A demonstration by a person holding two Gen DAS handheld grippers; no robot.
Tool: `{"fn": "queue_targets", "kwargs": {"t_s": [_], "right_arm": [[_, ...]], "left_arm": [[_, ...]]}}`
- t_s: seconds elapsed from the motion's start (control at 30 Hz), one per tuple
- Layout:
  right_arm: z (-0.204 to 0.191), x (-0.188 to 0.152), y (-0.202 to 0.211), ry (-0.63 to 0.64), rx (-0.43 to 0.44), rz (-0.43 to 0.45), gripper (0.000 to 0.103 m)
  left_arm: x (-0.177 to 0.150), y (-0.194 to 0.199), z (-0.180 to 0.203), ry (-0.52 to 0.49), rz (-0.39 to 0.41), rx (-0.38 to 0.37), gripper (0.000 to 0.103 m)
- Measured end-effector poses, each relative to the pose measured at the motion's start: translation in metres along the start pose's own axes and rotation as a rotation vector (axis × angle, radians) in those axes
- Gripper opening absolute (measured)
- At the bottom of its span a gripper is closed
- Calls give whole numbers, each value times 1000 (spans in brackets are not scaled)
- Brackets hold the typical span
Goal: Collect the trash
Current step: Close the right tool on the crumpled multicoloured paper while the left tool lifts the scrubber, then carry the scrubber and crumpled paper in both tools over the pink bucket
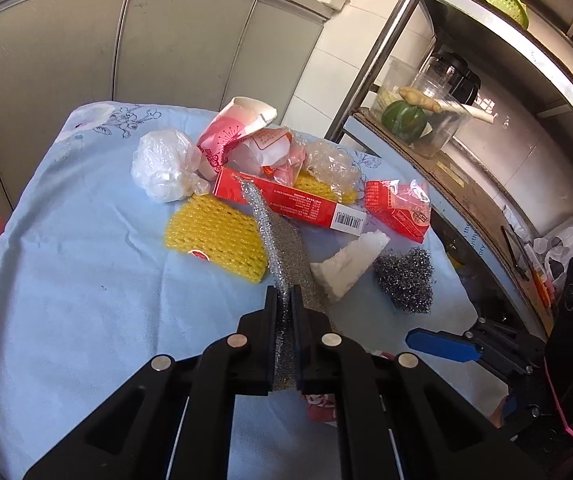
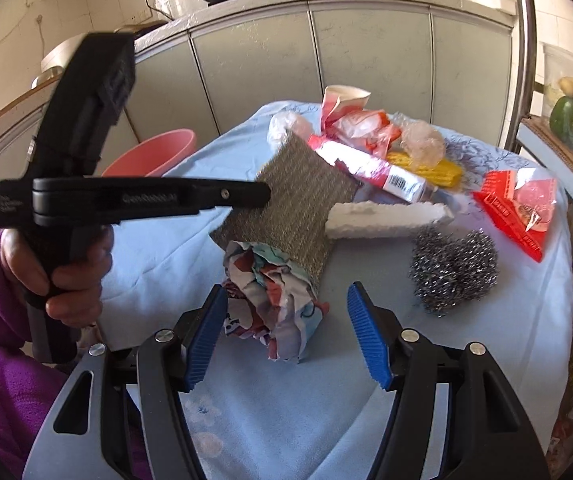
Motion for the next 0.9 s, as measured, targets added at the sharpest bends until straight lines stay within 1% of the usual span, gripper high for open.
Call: {"fn": "queue_targets", "kwargs": {"t_s": [0.07, 0.1, 0.13, 0.17, 0.27, 0.3, 0.47, 0.5, 0.77, 0.9], "right_arm": [[-1, -1, -3, 4, 6, -18, 61], [-2, -2, -5, 7, 4, -29, 56], [-4, -3, -7, 10, 8, -41, 54], [-4, -4, -9, 12, 11, -50, 47], [-4, -7, -11, 13, 10, -67, 40], [-4, -6, -10, 12, 9, -62, 30], [-1, -6, -7, -7, 13, -58, 26], [-1, -5, -6, -7, 13, -52, 22], [2, 5, 6, -10, -1, 13, 8], [4, 10, 12, -11, -3, 36, 8]], "left_arm": [[0, 6, -1, 4, 13, 1, 6], [1, 9, -2, 6, 20, 1, 6], [2, 12, -2, 7, 28, 4, 6], [3, 14, -2, 9, 35, 8, 6], [5, 22, -6, 10, 56, 22, 6], [5, 25, -6, 7, 61, 24, 6], [6, 36, -5, -15, 86, 48, 6], [6, 39, -5, -19, 90, 54, 6], [13, 63, -6, -35, 149, 87, 6], [20, 77, -8, -38, 184, 104, 6]]}}
Point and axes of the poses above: each gripper's, at about its wrist camera, not at the fingertips, and y roughly against the way its jaws point, z to its right, x to its top, the point moved 6 cm from there along -y, roughly the way its jaws point, and after that the axes turned 13 degrees about -y, right-handed, at the moved point
